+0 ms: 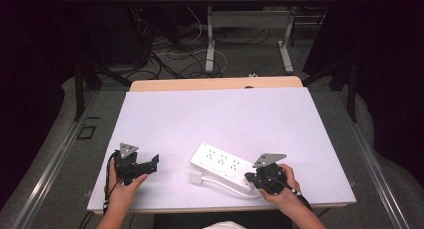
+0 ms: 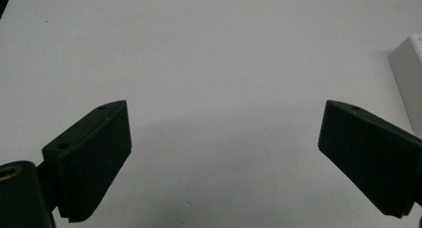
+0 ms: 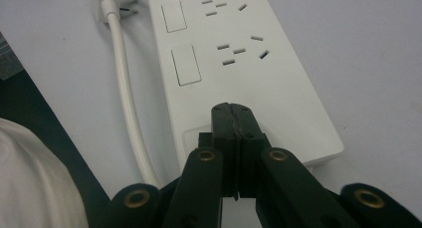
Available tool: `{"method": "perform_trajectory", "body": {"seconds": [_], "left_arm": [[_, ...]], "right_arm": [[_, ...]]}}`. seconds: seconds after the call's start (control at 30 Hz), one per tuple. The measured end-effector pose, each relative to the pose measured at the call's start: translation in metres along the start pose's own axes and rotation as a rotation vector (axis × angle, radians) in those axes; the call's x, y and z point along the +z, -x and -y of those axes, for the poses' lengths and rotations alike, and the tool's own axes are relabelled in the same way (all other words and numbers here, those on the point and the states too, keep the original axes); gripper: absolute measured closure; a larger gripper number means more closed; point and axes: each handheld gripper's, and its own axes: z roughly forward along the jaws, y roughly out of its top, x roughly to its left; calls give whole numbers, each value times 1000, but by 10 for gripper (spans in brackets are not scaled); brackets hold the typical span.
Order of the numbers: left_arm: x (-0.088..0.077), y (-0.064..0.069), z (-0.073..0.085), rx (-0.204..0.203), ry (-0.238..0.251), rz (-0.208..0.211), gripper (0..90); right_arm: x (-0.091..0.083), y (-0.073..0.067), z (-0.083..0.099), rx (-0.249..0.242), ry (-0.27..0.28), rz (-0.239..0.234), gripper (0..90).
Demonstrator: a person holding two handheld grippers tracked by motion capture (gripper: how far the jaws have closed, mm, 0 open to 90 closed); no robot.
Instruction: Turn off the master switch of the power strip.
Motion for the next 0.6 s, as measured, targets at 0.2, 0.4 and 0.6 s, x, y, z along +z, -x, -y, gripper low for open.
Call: {"method": "perform_trajectory", "body": {"seconds": [0.2,0.4,0.6], "left_arm": [[0,0,0,0,1,-1,65],[0,0,0,0,2,-1,65],[0,1,0,1,1,1,65]], "right_arm": [[0,-1,0,-1,0,-9,900],[0,0,0,-10,-9,-11,900],[2,-1,0,-42,-28,-12,900]]}}
